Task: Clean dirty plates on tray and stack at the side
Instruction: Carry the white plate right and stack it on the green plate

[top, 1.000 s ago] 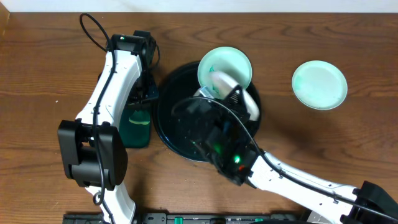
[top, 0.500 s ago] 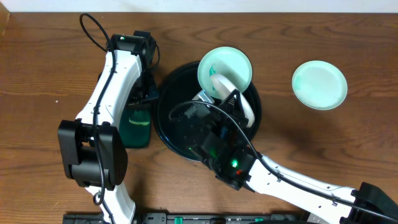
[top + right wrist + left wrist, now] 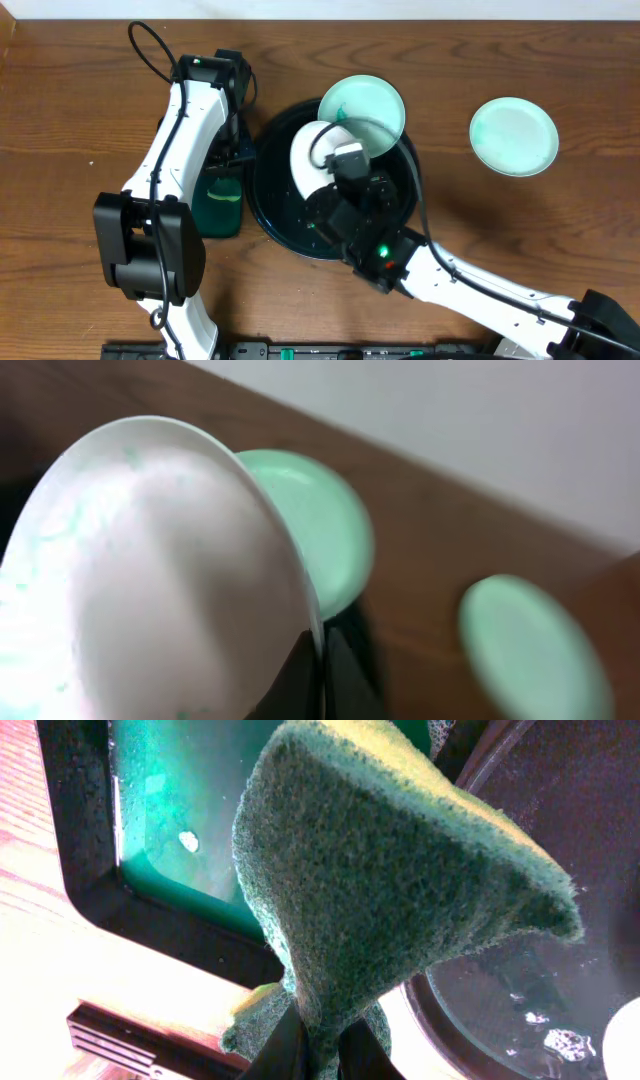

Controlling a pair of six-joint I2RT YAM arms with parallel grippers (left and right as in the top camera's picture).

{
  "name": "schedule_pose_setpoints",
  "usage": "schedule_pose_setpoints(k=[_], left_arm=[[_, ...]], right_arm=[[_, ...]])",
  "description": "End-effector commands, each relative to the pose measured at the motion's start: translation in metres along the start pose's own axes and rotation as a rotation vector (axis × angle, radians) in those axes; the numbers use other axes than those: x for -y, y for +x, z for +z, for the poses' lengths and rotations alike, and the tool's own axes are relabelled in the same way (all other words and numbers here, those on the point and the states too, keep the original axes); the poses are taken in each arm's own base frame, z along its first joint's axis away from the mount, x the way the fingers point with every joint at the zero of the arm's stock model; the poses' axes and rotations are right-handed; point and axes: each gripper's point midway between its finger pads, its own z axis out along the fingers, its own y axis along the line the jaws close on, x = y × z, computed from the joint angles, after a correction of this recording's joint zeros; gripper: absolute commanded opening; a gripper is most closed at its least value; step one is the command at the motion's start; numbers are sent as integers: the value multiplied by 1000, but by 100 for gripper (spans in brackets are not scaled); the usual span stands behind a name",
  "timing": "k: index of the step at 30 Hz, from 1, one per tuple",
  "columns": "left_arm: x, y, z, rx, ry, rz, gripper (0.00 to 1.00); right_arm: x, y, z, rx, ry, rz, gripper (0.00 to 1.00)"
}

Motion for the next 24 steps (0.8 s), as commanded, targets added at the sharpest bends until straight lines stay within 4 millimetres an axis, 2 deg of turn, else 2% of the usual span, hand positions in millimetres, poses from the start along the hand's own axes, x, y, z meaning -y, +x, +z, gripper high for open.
schedule_pose_setpoints(k=[1,7,12,15,18,24], left_arm=[[-1,3,6,-28,-11,14,7],[-1,3,6,-27,-10,14,7],[-1,3,6,-28,-11,15,7],[-1,3,6,-28,-11,14,7],[-1,3,6,-28,-11,15,7],[-1,3,6,-28,-11,14,7]], right_arm=[[-7,-1,5,-62,-111,290,1],[33,-6,15,-124,-103,499,1],[106,-3,23,-145,50,595,1],[157,13,27,-185,177,632,1],[209,39,29,-253,324,673,1],[275,83,27,-375,484,780,1]])
